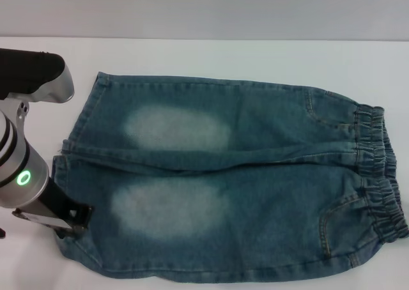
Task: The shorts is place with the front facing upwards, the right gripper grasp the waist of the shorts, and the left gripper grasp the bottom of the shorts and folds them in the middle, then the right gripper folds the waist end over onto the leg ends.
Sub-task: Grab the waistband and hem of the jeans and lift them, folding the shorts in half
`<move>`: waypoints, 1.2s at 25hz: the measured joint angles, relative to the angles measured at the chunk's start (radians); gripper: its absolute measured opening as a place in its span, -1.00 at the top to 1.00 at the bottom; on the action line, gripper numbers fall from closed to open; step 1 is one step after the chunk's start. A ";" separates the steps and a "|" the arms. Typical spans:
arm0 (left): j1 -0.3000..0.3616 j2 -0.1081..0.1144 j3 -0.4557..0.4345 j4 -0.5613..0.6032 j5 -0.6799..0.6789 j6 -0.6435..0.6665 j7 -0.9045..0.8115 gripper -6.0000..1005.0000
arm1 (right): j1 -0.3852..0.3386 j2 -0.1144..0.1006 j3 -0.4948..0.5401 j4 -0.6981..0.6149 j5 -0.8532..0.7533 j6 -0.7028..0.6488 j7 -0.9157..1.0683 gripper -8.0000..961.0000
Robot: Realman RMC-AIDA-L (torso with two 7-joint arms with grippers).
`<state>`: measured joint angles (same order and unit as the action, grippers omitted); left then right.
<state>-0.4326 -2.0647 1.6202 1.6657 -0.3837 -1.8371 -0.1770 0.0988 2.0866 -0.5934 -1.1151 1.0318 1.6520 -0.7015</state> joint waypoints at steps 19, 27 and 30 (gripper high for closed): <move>0.001 -0.001 0.008 -0.006 0.000 0.019 -0.003 0.97 | 0.006 -0.002 -0.005 0.026 -0.023 -0.003 -0.015 -0.51; -0.003 -0.002 0.007 -0.006 -0.001 0.020 -0.002 0.97 | 0.039 -0.005 -0.006 0.083 -0.022 -0.017 -0.040 -0.51; -0.009 -0.002 0.007 -0.006 -0.001 0.021 -0.003 0.97 | 0.049 -0.006 -0.007 0.102 -0.022 -0.022 -0.048 -0.51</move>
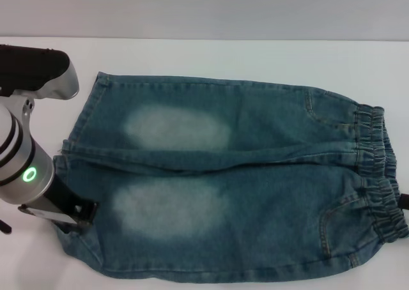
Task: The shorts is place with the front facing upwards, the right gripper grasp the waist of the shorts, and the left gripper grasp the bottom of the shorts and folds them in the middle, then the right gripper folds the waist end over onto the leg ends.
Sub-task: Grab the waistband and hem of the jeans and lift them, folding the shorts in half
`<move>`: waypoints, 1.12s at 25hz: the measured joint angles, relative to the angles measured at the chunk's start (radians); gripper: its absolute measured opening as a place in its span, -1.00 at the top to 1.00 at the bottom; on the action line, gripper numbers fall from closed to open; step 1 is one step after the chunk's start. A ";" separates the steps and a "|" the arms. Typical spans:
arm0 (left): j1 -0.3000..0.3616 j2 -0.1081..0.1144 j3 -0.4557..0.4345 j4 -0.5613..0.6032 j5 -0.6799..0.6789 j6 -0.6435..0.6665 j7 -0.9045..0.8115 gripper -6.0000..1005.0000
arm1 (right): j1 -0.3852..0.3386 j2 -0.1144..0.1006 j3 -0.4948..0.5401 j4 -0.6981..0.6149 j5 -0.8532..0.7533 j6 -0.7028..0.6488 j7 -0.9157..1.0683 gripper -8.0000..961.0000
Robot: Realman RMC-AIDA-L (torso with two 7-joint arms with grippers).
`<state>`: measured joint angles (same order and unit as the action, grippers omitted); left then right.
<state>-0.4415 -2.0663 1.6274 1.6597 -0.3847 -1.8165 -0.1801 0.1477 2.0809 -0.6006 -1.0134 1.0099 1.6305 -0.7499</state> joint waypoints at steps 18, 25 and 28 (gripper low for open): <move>-0.004 0.000 0.000 -0.003 -0.009 0.014 0.001 0.96 | 0.054 -0.002 -0.001 0.080 -0.004 -0.020 -0.031 -0.51; -0.004 0.000 0.000 -0.010 -0.016 0.018 0.003 0.96 | 0.062 -0.004 -0.005 0.074 0.005 -0.012 -0.030 -0.31; -0.005 0.000 0.000 -0.015 -0.017 0.022 0.006 0.96 | 0.065 -0.009 -0.001 0.081 0.017 -0.012 -0.031 -0.21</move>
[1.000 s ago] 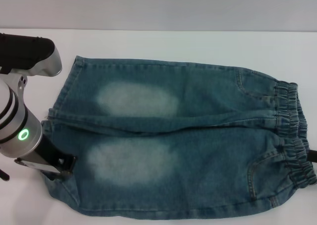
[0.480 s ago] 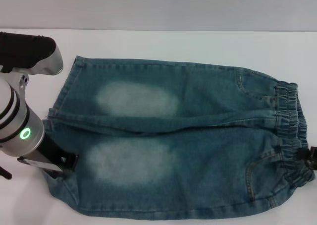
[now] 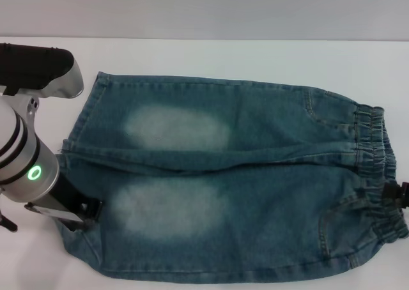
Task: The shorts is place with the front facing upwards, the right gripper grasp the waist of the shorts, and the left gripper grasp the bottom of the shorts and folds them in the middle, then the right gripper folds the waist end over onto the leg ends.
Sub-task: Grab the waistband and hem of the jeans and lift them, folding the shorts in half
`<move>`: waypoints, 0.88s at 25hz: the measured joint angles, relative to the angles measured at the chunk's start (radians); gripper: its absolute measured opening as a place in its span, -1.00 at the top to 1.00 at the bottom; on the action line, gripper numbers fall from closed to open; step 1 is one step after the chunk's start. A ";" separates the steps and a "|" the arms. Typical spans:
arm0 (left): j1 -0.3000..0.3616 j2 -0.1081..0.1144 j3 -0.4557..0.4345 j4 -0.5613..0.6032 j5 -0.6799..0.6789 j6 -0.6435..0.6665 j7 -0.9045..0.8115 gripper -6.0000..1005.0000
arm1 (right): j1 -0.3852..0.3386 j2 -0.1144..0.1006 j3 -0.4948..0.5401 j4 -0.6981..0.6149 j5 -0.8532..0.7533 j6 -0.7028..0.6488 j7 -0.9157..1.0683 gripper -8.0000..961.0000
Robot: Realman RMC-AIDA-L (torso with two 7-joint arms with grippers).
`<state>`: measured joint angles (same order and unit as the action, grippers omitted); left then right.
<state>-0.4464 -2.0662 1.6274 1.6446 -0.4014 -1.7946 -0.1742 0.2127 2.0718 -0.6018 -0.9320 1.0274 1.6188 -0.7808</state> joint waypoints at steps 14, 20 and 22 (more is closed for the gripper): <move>-0.004 0.002 0.000 -0.014 -0.007 0.017 0.006 0.95 | -0.002 -0.003 0.012 -0.039 -0.005 -0.006 0.017 0.61; -0.005 0.002 0.000 0.007 -0.008 0.017 0.011 0.95 | -0.030 0.000 0.055 -0.101 -0.009 -0.010 0.069 0.75; -0.007 0.002 0.000 0.016 -0.008 0.013 0.011 0.95 | -0.040 0.000 0.063 -0.098 -0.010 -0.010 0.080 0.65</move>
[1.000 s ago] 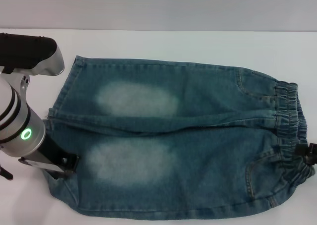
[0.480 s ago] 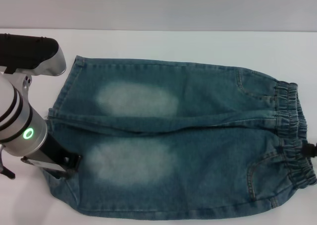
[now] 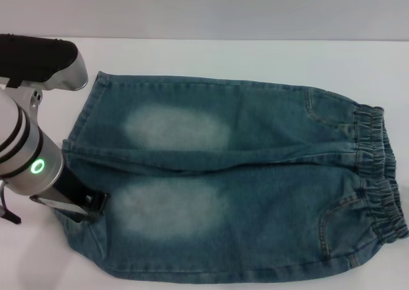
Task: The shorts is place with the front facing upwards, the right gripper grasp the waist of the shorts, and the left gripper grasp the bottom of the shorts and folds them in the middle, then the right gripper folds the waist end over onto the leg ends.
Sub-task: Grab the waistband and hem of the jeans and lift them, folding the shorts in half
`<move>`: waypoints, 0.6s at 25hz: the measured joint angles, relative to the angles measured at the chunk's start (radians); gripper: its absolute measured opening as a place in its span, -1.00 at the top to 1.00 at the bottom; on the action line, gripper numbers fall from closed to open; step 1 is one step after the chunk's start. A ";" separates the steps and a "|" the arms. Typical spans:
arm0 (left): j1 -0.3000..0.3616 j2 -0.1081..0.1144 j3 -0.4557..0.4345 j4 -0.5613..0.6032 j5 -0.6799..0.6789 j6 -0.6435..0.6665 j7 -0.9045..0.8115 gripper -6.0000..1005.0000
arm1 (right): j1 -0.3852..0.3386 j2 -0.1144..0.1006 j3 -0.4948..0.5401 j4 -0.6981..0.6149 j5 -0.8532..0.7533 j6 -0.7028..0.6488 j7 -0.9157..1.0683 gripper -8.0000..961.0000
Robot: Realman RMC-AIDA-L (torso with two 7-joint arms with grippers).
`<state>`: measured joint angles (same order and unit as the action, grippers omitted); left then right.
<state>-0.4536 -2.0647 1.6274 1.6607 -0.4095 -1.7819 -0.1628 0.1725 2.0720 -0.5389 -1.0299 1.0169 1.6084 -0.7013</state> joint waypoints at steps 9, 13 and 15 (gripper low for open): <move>-0.041 0.003 -0.011 0.004 0.000 -0.027 0.000 0.94 | -0.028 0.007 -0.004 0.008 -0.009 0.005 0.020 0.02; -0.061 0.003 -0.011 0.004 0.000 -0.034 0.000 0.94 | -0.040 0.011 -0.006 0.036 -0.003 0.006 0.006 -0.19; -0.066 0.002 -0.010 0.002 0.000 -0.036 0.000 0.94 | -0.042 0.010 -0.002 0.053 0.002 0.005 -0.001 -0.19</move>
<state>-0.5194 -2.0632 1.6178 1.6629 -0.4095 -1.8179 -0.1625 0.1306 2.0816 -0.5407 -0.9771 1.0184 1.6129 -0.7024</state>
